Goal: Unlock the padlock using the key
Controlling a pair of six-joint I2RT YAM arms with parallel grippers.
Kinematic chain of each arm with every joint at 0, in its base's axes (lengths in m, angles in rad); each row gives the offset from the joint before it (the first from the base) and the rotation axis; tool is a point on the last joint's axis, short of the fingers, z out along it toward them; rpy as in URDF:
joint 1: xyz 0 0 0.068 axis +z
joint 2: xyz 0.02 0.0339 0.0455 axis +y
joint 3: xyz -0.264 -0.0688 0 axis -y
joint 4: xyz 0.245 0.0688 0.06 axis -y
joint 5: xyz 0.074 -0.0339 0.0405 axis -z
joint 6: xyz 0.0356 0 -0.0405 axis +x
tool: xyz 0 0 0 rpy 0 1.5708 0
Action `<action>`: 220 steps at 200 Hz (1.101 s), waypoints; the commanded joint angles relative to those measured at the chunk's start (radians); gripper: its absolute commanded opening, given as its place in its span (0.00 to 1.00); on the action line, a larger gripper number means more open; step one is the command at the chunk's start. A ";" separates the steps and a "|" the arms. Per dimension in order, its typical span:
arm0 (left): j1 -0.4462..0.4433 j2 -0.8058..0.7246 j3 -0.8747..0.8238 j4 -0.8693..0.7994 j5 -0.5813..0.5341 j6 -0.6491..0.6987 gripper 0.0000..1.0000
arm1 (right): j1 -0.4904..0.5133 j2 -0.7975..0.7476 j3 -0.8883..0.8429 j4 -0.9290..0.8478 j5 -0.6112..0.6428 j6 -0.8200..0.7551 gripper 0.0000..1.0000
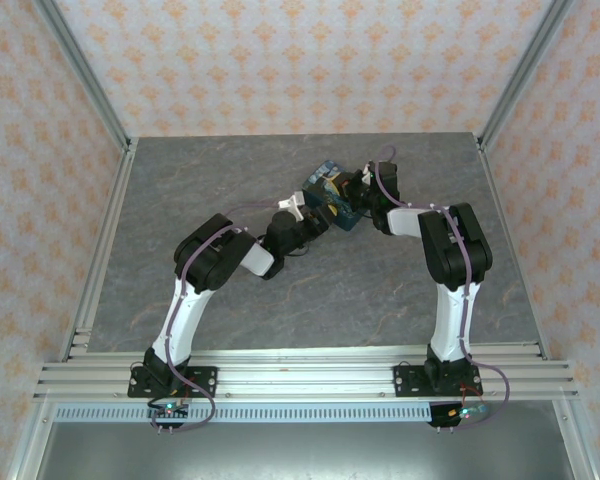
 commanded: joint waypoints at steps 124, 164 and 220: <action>-0.002 0.010 0.007 -0.251 -0.067 -0.010 0.37 | 0.002 0.042 -0.049 -0.076 -0.002 -0.006 0.00; 0.003 0.010 0.007 -0.254 -0.070 -0.016 0.34 | 0.002 0.045 -0.048 -0.076 -0.002 -0.006 0.00; 0.003 0.011 0.010 -0.267 -0.077 -0.024 0.22 | 0.002 0.047 -0.049 -0.073 -0.002 -0.006 0.00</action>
